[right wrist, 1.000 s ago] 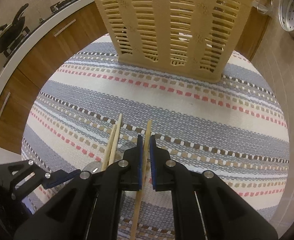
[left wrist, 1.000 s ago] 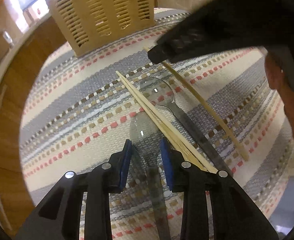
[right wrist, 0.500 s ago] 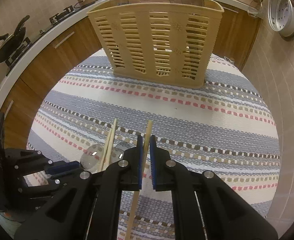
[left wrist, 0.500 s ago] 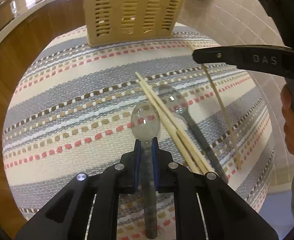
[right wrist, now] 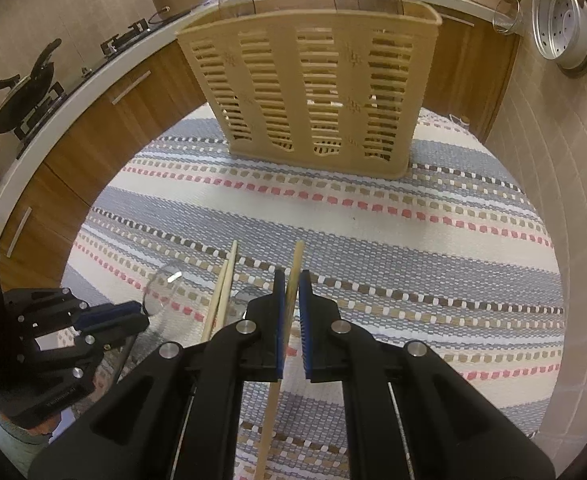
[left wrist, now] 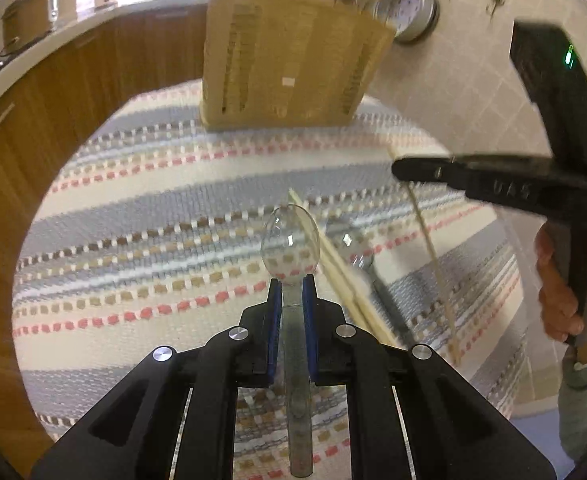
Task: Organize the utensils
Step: 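Lift the clear spoon with the left tool while the right tool lifts its chopstick, then open the left tool over the basket while the right tool releases its chopstick there, then move both open tools back down over the remaining chopsticks and spoons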
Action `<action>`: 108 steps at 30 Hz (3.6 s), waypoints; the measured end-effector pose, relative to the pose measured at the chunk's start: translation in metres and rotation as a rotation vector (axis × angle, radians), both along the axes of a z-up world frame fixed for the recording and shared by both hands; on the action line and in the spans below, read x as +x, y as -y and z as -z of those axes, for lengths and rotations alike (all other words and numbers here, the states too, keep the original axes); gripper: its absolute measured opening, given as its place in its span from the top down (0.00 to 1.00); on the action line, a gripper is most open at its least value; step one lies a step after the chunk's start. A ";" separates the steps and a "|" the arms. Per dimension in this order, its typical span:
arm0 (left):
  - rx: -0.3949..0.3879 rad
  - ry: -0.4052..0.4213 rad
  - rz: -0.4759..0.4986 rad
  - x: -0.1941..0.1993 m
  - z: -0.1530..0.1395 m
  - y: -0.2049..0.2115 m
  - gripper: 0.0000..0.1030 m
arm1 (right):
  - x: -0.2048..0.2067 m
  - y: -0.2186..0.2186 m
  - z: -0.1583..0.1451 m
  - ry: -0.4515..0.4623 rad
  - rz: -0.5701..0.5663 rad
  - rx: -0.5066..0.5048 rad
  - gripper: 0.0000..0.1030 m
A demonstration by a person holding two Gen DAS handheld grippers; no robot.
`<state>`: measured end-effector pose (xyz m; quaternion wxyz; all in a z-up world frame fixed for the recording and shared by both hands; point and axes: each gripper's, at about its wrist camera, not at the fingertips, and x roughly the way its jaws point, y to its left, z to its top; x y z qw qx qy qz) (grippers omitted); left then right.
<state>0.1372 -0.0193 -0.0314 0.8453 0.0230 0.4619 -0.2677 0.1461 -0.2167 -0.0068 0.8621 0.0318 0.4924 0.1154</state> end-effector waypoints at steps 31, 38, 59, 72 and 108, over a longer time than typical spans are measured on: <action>-0.304 0.705 -0.138 0.053 -0.196 0.007 0.92 | -0.012 0.024 -0.217 0.592 0.122 -0.045 0.97; -0.323 0.750 -0.117 0.102 -0.197 0.033 0.91 | 0.037 0.033 -0.231 0.635 0.148 -0.065 0.97; -0.350 0.687 -0.111 0.164 -0.149 0.052 0.91 | 0.098 0.031 -0.204 0.624 0.128 0.030 0.97; -0.314 0.707 -0.141 0.173 -0.129 0.054 0.91 | 0.099 0.024 -0.177 0.580 0.117 0.026 0.97; -0.287 0.353 -0.228 0.013 -0.109 -0.038 0.21 | -0.053 0.026 -0.104 0.312 0.161 0.111 0.58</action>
